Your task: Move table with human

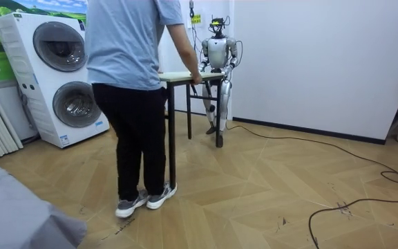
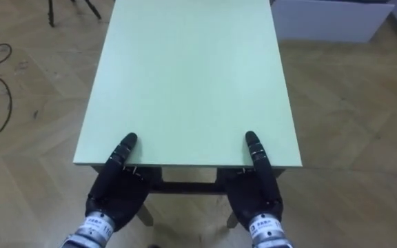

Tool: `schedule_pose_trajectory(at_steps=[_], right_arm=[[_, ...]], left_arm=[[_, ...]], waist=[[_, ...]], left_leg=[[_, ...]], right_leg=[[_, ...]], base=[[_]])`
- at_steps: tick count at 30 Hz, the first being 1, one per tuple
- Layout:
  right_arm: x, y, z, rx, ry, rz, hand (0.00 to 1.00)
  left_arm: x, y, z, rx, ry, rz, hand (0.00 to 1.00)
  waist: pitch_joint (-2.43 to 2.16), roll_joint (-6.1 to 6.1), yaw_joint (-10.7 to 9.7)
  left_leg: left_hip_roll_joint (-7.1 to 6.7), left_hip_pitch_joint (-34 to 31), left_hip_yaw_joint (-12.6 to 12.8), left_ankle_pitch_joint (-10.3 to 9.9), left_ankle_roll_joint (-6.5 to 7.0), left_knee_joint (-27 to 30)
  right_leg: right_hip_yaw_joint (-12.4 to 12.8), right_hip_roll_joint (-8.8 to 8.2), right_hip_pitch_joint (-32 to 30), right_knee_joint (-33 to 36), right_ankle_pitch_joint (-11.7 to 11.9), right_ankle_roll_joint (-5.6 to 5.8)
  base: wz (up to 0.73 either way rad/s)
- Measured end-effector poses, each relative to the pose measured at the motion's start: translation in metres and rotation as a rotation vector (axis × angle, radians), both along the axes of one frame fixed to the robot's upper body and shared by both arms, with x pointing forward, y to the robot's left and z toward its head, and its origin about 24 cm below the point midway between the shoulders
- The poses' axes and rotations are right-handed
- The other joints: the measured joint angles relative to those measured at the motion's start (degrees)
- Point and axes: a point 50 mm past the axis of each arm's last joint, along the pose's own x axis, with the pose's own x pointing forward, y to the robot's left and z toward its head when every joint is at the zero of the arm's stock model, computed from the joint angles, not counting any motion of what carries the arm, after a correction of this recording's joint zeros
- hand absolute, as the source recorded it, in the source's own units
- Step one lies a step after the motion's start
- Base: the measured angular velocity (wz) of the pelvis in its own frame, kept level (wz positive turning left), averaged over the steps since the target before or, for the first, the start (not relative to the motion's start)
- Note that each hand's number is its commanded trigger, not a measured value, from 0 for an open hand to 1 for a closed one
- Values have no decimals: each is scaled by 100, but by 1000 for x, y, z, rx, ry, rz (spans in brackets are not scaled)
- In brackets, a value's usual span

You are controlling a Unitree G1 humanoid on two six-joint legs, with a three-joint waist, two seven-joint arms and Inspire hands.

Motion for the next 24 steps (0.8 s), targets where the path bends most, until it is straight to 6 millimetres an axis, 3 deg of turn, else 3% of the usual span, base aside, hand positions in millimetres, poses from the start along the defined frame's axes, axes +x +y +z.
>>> schedule_pose_trajectory(at_steps=[1, 2, 3, 4, 5, 6, 7, 10, 11, 13, 14, 16, 17, 18, 21, 24], right_arm=[[0, 0, 0, 5, -3, -2, 100], [2, 0, 1, 9, -6, 1, 100], [2, 0, 0, -2, -1, 12, 100], [2, 0, -1, -19, 2, 27, 100], [1, 0, -1, -26, 4, 35, 100], [1, 1, -2, -30, 6, 46, 100], [1, 1, -2, -39, 8, 54, 100], [1, 0, -1, -52, 3, 61, 100], [1, -1, 0, -57, -2, 59, 100], [3, -1, 1, -55, -9, 57, 100], [3, -2, 0, -57, -5, 59, 100], [2, -2, 0, -53, 0, 59, 100], [2, -3, 1, -60, -6, 59, 100], [3, -4, 3, -61, -16, 49, 100], [4, -5, 4, -52, -21, 33, 100], [8, -8, 6, -62, -31, 26, 100]], left_arm=[[1, 0, 1, 1, -4, -1, 100], [1, 1, 0, 0, -4, 4, 100], [-3, 2, -3, -2, 9, 17, 100], [-8, 1, -6, -21, 28, 33, 100], [-10, 2, -8, -29, 35, 38, 100], [-15, 3, -10, -40, 46, 46, 100], [-18, 3, -12, -45, 50, 52, 100], [-19, 3, -12, -49, 45, 52, 100], [-18, 2, -11, -49, 41, 46, 100], [-16, 2, -10, -49, 34, 43, 100], [-16, 3, -10, -48, 36, 44, 100], [-17, 2, -11, -51, 42, 45, 100], [-16, 0, -10, -53, 37, 39, 100], [-12, 0, -8, -51, 25, 31, 100], [-6, -1, -6, -40, 5, 22, 100], [0, -4, -4, -37, -2, 8, 100]], waist=[[-5, 5, 0], [16, 9, 35], [19, 19, 161], [33, 87, 279], [33, 128, 293], [60, 211, 248], [74, 273, 168], [83, 366, -66], [82, 405, -193], [92, 437, -243], [102, 434, -310], [102, 421, -557], [102, 426, -714], [100, 429, -733], [95, 448, -709], [93, 506, -753]], left_leg=[[6, 1, -90, 196, -285, -184], [83, -27, -169, 161, -381, 3], [156, -72, -163, -440, -94, 877], [244, -92, -181, -1094, -81, 1857], [278, -99, -204, -1345, -105, 2305], [309, -97, -355, -1710, -131, 3125], [386, -57, -472, -1959, -129, 3843], [503, 324, -549, -2147, -201, 4667], [565, 684, -575, -2184, -261, 4668], [569, 1240, -656, -2508, -460, 4156], [463, 1411, -647, -2740, -484, 3687], [300, 1609, -677, -2831, -559, 2993], [211, 1706, -670, -2866, -548, 2525], [172, 1728, -654, -2934, -458, 2207], [158, 1716, -589, -3077, -354, 1800], [18, 1719, -569, -3108, -292, 1481]], right_leg=[[-33, 42, -96, -10, 65, -38], [-206, -17, -203, -6, 145, -189], [-387, -100, -202, -5, 198, -241], [-567, -158, -184, 7, 250, -249], [-672, -175, -183, 24, 271, -258], [-855, -171, -192, 85, 293, -291], [-1014, -158, -261, 192, 290, -309], [-1299, -132, -453, 396, 265, -384], [-1357, -133, -580, 546, 258, -397], [-1391, -167, -793, 778, 254, -404], [-1374, -206, -851, 881, 281, -381], [-971, -231, -903, 752, 492, -360], [-611, -234, -1018, 676, 669, -351], [-369, -222, -1152, 636, 780, -299], [-321, -215, -1373, 601, 950, -217], [-349, -337, -1573, 632, 1078, -186]], base=[[10], [-32], [-69], [-70], [-43], [-10], [3], [39], [39], [16], [25], [57], [58], [42], [12], [7]])
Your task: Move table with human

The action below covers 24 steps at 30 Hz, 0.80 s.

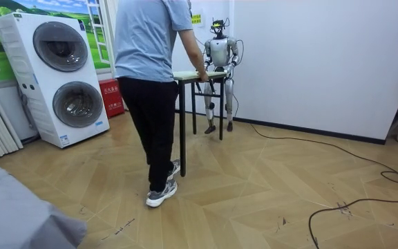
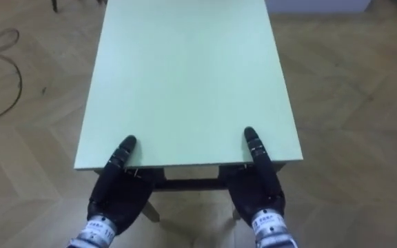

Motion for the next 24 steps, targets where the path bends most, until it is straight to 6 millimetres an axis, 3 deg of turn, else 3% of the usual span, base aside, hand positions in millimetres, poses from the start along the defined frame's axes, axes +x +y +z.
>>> schedule_pose_trajectory(at_steps=[1, 3, 5, 8, 11, 12, 13, 14, 16, 20, 24], right_arm=[[1, -2, 0, -4, -1, -10, 100], [1, -4, -1, -10, 9, -19, 100], [1, -4, -1, -20, 7, -17, 100], [1, -5, -1, -21, 7, -20, 100], [1, -4, -1, -26, 7, -20, 100], [1, -4, -1, -23, 12, -23, 100], [0, -4, -2, -22, 22, -26, 100], [-1, -4, -3, -22, 27, -28, 100], [-4, -4, -5, -4, 40, -35, 100], [-4, -3, -5, 0, 48, -37, 100], [-6, -1, -7, 0, 60, -28, 100]], left_arm=[[4, -2, -1, 1, -1, -1, 100], [6, -5, -5, 2, 13, -4, 100], [6, -5, -6, 0, 18, 2, 100], [7, -6, -6, 2, 18, -1, 100], [7, -6, -6, 3, 17, -1, 100], [8, -5, -6, 6, 17, -2, 100], [7, -5, -7, 13, 23, -3, 100], [7, -6, -7, 13, 26, -5, 100], [7, -7, -7, 20, 27, -10, 100], [6, -7, -8, 19, 28, -8, 100], [2, -4, -9, 28, 34, -4, 100]], waist=[[-2, 15, 17], [-1, 5, 108], [0, -2, 198], [-4, -67, 121], [-6, -168, 72], [-10, -216, 20], [-10, -219, -32], [-11, -218, -55], [-44, -273, -15], [-54, -355, 100], [-56, -456, 138]], left_leg=[[-62, 18, 76, 31, 159, -164], [-158, 79, 228, 132, 332, -314], [-269, 56, 357, 164, 381, -324], [-488, -115, 418, 261, 528, -215], [-592, -298, 468, 370, 712, -175], [-610, -332, 529, 409, 805, -184], [-601, -329, 544, 424, 868, -174], [-595, -320, 557, 438, 891, -182], [-598, -326, 628, 517, 933, -280], [-642, -290, 751, 570, 951, -359], [-645, -170, 772, 669, 919, -569]], right_leg=[[-1, -68, -83, 38, 61, -4], [34, -152, -116, 34, 172, 5], [-43, -275, -195, 36, 277, -22], [-66, -467, -315, -24, 471, -3], [33, -556, -330, -286, 869, 78], [104, -581, -333, -301, 942, 200], [208, -682, -376, 139, 727, 430], [212, -754, -387, 496, 514, 523], [337, -992, -259, 1552, -129, 668], [325, -1116, 241, 1621, -531, 789], [332, -926, 594, 851, -560, 796]], base=[[6], [-10], [-36], [-5], [0], [7], [12], [11], [-7], [-17], [-4]])
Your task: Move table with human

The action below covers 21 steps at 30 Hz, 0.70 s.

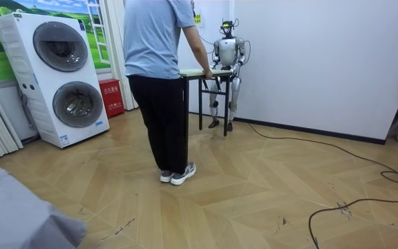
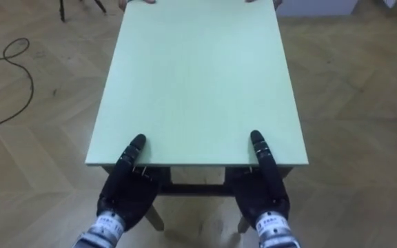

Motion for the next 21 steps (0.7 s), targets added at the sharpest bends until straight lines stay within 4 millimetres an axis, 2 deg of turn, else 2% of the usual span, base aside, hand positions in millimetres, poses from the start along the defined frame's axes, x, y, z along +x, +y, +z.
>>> schedule_pose_trajectory(at_steps=[3, 5, 9, 14, 17, 21], right_arm=[[-1, 5, -1, 20, 5, -1, 100], [-1, 6, -1, 23, 3, 2, 100], [-1, 9, -1, 33, 0, 1, 100], [-2, 14, -1, 35, -2, 13, 100], [-2, 17, -1, 36, -3, 13, 100], [-5, 17, -2, 33, 1, 14, 100]], left_arm=[[-1, 2, 1, 17, -8, 1, 100], [0, 4, 2, 27, -13, 5, 100], [0, 7, 4, 39, -19, 4, 100], [-6, 11, 5, 45, -19, 30, 100], [-7, 14, 6, 53, -23, 35, 100], [-11, 14, 4, 59, -14, 39, 100]], waist=[[-24, -136, 124], [-30, -171, 221], [-31, -170, 311], [-23, -147, 328], [-23, -131, 429], [-10, -49, 445]], left_leg=[[6, 91, 53, 71, -53, -166], [19, 91, 100, 97, -91, -199], [121, 85, 111, 140, -165, -258], [190, 36, -6, 180, -233, -286], [226, -19, -59, 212, -280, -290], [223, -67, -283, 255, -305, -260]], right_leg=[[3, 134, 263, -606, 5, -2], [1, 200, 341, -893, 31, 25], [-18, 359, 468, -1233, 154, -30], [-143, 450, 550, -1373, 197, -78], [-175, 497, 539, -1422, 224, -123], [-416, 508, 653, -1481, 236, -147]], base=[[-14], [-20], [-4], [10], [7], [27]])
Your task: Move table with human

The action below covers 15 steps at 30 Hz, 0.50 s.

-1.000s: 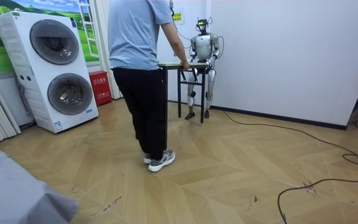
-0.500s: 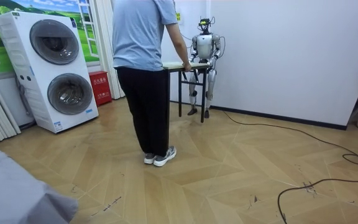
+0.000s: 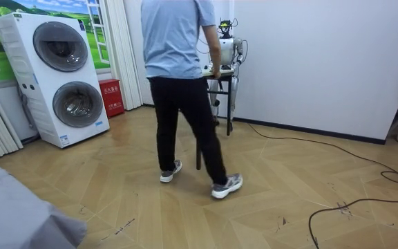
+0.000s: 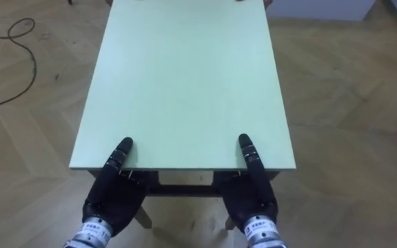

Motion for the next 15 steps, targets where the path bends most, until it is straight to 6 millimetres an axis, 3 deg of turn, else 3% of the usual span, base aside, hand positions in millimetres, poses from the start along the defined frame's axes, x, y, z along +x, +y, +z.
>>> schedule_pose_trajectory(at_steps=[6, 15], right_arm=[[0, -4, 0, -34, -7, 10, 100], [1, -6, 3, -68, -39, 27, 100]], left_arm=[[-5, -3, -3, -16, 16, 7, 100], [-8, -2, -3, -14, 22, 5, 100]], waist=[[7, 122, 13], [-16, 240, -81]], left_leg=[[-11, -194, -318, 7, -14, 165], [-181, -532, -874, 21, -10, 412]], right_leg=[[-360, -2, 105, -3, -41, -26], [-996, -111, 216, 77, -239, -12]], base=[[33], [40]])
